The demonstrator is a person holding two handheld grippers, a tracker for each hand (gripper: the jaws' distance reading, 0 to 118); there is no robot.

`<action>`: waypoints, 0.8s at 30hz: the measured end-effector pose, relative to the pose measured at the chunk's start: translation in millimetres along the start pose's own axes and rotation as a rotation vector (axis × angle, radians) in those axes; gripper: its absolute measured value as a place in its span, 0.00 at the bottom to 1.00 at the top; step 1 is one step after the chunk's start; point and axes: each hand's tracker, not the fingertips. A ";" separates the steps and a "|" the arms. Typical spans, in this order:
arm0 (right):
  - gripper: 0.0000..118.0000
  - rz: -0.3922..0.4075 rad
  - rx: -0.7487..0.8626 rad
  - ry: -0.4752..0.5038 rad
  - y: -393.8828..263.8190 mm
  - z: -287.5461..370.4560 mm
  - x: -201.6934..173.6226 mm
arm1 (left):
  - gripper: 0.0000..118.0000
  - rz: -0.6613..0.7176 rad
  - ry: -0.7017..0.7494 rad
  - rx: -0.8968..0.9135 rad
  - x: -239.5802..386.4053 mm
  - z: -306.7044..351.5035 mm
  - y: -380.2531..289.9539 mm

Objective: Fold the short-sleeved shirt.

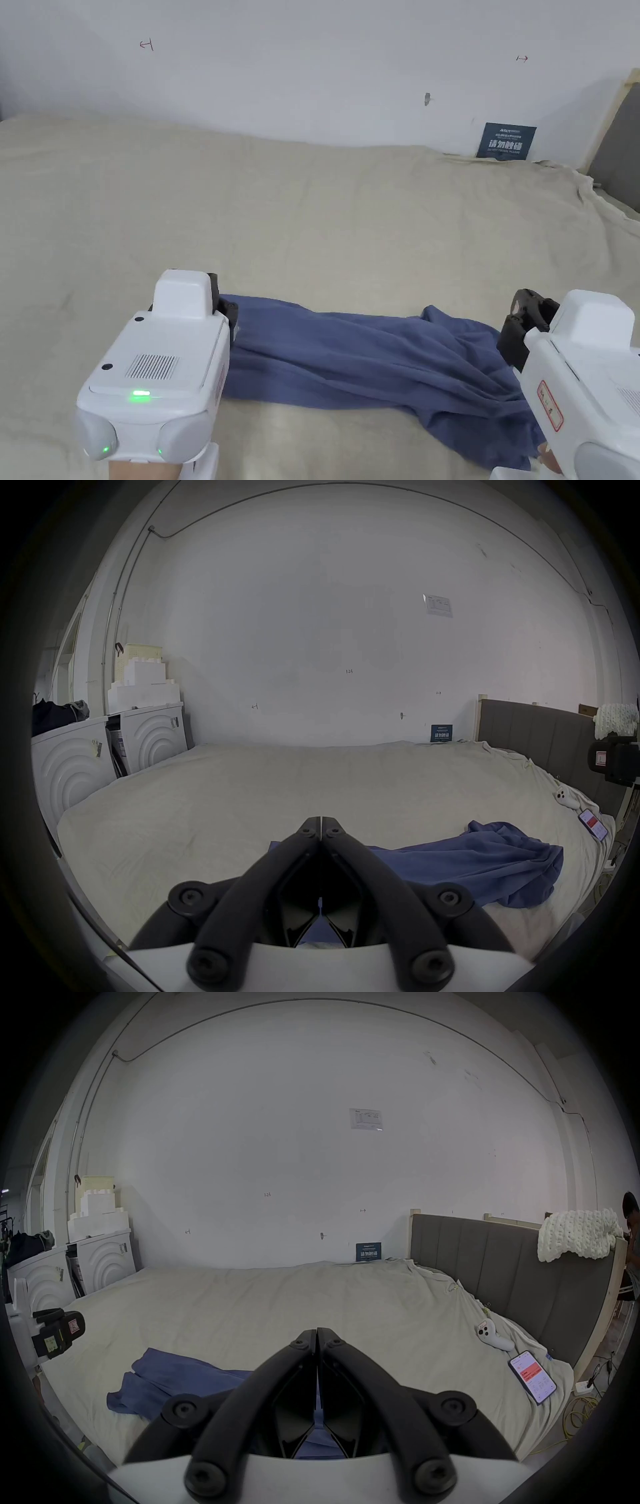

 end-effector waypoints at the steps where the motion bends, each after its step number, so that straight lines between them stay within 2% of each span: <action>1: 0.00 -0.003 -0.006 -0.004 0.9 -1.7 0.8 | 0.00 0.004 -0.001 -0.001 0.2 -0.4 0.0; 4: 0.01 -0.021 -0.025 -0.013 3.4 -8.7 5.2 | 0.00 0.015 -0.005 -0.008 -2.5 -1.9 1.9; 6: 0.09 -0.016 -0.070 -0.026 7.4 -18.8 9.6 | 0.00 0.018 -0.006 -0.011 -2.1 -3.3 2.8; 7: 0.16 -0.007 -0.091 -0.018 10.9 -25.1 12.1 | 0.00 0.017 -0.007 -0.012 -2.5 -4.1 3.3; 10: 0.56 -0.027 -0.149 -0.002 19.7 -46.5 22.4 | 0.00 0.022 -0.008 -0.019 -2.3 -7.3 4.1; 12: 0.76 -0.038 -0.203 0.011 27.3 -65.2 29.8 | 0.00 0.030 -0.013 -0.021 -2.5 -9.0 4.6; 16: 0.87 -0.035 -0.330 -0.009 38.1 -113.8 42.3 | 0.00 0.026 -0.016 -0.029 -0.4 -16.2 4.8; 19: 0.88 -0.028 -0.478 0.018 43.0 -155.4 50.6 | 0.00 0.035 -0.020 -0.036 0.0 -21.7 4.9; 24: 0.88 -0.020 -0.729 -0.039 27.2 -228.2 68.1 | 0.00 0.040 -0.019 -0.044 2.0 -30.6 7.1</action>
